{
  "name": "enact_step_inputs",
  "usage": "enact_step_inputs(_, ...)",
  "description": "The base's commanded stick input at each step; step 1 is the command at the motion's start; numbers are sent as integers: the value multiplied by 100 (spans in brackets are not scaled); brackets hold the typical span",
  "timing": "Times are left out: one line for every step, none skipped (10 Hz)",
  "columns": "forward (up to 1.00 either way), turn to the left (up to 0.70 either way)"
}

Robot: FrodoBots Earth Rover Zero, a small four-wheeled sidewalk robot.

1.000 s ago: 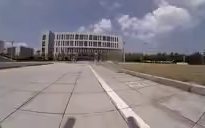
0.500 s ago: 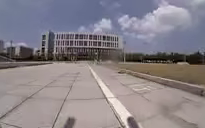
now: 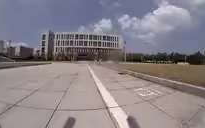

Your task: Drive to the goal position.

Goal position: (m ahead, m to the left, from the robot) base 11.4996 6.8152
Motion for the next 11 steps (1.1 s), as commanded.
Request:
enact_step_inputs(70, 0)
enact_step_inputs(70, 0)
enact_step_inputs(70, 0)
enact_step_inputs(70, 0)
enact_step_inputs(70, 0)
enact_step_inputs(70, 0)
enact_step_inputs(70, 0)
enact_step_inputs(70, 0)
enact_step_inputs(70, 0)
enact_step_inputs(70, 0)
enact_step_inputs(70, 0)
